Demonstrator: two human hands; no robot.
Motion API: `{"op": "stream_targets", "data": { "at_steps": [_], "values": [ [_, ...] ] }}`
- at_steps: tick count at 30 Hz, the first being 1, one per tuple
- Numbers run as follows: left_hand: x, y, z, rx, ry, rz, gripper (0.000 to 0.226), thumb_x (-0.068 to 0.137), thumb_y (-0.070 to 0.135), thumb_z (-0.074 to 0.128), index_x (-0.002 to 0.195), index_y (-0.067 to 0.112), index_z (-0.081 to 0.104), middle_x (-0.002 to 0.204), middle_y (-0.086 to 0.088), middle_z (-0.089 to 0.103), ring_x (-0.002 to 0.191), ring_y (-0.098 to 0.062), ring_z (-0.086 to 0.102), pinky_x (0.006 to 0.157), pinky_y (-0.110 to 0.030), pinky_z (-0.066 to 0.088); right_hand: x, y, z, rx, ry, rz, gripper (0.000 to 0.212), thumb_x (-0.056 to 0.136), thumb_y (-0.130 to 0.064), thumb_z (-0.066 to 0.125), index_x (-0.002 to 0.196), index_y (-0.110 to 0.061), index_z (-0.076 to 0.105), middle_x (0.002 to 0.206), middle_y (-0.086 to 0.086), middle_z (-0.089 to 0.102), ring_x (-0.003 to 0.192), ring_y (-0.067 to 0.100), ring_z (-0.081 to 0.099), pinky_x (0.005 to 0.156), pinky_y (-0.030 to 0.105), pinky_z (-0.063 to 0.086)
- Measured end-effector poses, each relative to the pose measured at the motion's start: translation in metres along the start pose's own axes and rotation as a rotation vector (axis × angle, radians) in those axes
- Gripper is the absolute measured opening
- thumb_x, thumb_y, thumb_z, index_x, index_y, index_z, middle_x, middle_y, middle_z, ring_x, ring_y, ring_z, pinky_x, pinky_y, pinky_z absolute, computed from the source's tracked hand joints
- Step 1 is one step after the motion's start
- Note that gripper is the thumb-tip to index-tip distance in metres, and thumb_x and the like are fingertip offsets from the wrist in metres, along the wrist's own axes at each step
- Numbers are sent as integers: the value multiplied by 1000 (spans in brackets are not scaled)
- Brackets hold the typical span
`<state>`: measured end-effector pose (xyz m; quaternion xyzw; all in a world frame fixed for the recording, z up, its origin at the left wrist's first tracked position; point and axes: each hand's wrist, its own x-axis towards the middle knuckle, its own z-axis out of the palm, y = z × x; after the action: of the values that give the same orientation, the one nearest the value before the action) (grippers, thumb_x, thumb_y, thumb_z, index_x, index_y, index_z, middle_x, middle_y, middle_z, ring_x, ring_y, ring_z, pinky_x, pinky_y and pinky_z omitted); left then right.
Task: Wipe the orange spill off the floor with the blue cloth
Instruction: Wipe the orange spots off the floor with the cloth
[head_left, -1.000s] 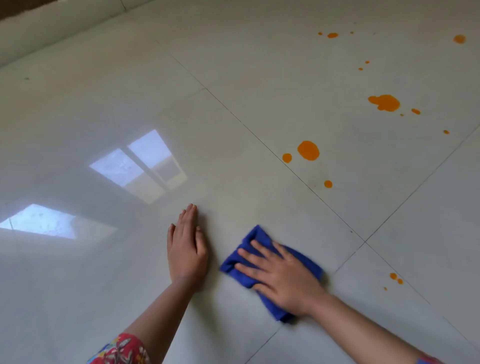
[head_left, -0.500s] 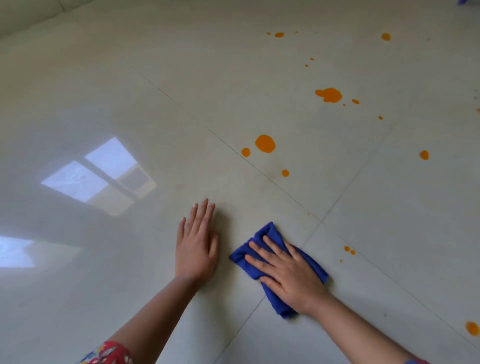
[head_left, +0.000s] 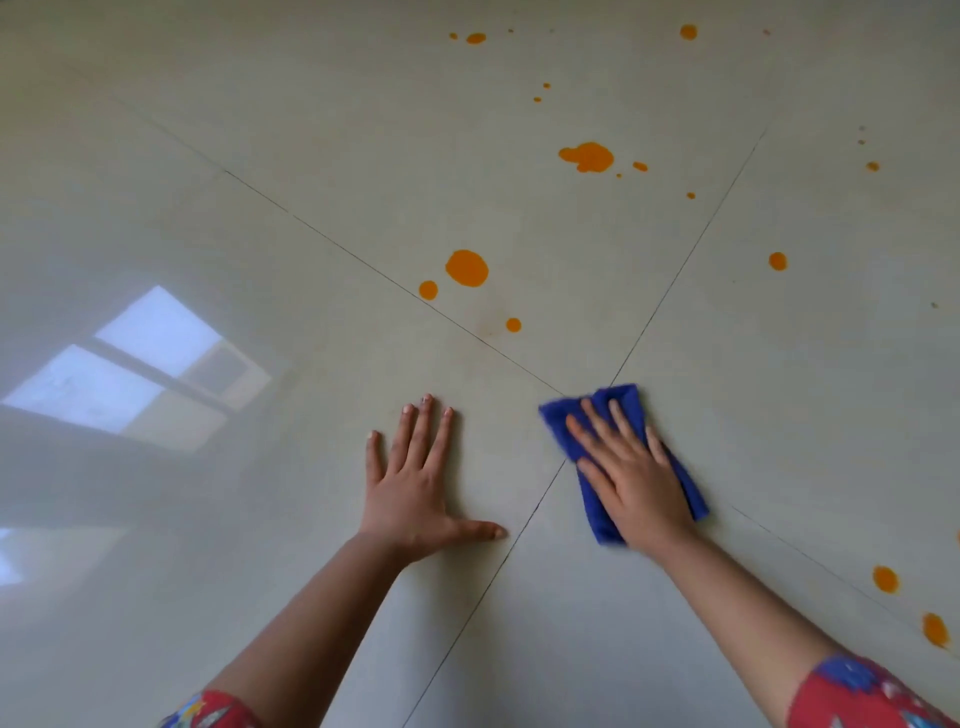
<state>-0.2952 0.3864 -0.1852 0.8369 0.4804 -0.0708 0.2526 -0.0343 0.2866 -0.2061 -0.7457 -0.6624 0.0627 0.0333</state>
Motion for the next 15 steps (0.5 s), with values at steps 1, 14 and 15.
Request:
{"op": "stream_targets", "data": {
  "at_steps": [1, 14, 15],
  "values": [
    [1, 0, -1, -4, 1, -7, 140, 47, 100, 43, 147, 33, -29, 150, 10, -42, 137, -11, -41, 116, -51, -18, 17, -4, 1, 13, 27, 85, 52, 100, -43, 22, 150, -32, 27, 158, -9, 24, 147, 16, 19, 113, 44, 26],
    [-1, 2, -1, -21, 21, -12, 140, 46, 99, 46, 148, 34, -26, 152, 10, -38, 139, -10, -38, 115, -50, -19, -29, 36, -8, 11, -28, 57, 52, 101, -50, 13, 151, -37, 21, 159, -11, 19, 148, 14, 13, 114, 46, 21],
    [-1, 2, 0, -24, 26, -15, 140, 46, 99, 46, 148, 34, -25, 152, 10, -38, 139, -10, -38, 115, -50, -19, -12, 32, -8, 32, 3, 166, 54, 100, -51, 13, 151, -34, 25, 159, -10, 21, 148, 16, 15, 114, 48, 22]
  ]
}}
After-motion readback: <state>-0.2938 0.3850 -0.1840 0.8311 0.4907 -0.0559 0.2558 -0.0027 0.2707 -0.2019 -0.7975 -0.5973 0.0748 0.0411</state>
